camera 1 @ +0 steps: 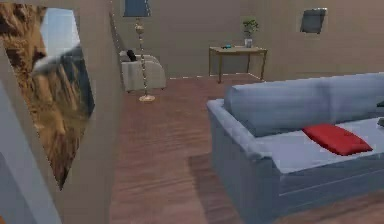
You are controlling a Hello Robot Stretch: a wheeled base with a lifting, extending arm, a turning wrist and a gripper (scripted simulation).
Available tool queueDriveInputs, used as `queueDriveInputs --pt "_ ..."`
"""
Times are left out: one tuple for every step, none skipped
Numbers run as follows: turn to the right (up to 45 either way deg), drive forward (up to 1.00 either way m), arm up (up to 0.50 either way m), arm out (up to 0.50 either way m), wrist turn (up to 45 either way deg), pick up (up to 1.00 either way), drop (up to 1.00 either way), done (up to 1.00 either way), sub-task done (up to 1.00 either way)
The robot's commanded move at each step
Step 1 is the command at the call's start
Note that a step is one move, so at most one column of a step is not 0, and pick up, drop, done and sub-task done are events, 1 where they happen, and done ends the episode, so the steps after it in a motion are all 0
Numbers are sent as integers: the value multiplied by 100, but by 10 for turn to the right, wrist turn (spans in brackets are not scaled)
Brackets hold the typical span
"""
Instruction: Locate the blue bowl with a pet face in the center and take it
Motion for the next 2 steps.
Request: queueDriveInputs --pt "0 100 0 0 0 0 0 0 0" --pt "-30 0 0 0 0 0 0 0 0"
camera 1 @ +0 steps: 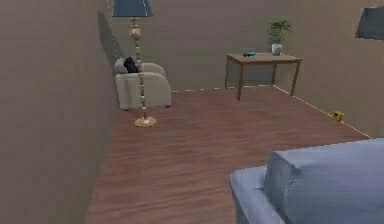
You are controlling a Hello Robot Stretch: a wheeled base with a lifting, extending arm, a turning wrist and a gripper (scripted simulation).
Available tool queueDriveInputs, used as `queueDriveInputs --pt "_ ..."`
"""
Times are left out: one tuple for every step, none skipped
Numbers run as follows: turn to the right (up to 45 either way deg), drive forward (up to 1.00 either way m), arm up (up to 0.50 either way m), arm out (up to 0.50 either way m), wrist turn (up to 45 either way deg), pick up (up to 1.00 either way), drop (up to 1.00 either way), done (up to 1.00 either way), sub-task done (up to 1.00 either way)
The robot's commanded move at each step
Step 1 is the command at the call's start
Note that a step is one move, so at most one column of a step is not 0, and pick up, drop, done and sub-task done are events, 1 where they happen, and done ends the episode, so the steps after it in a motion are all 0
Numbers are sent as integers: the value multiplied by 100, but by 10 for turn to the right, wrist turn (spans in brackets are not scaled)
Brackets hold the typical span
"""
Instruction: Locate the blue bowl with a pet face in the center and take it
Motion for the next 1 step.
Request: queueDriveInputs --pt "0 90 0 0 0 0 0 0 0"
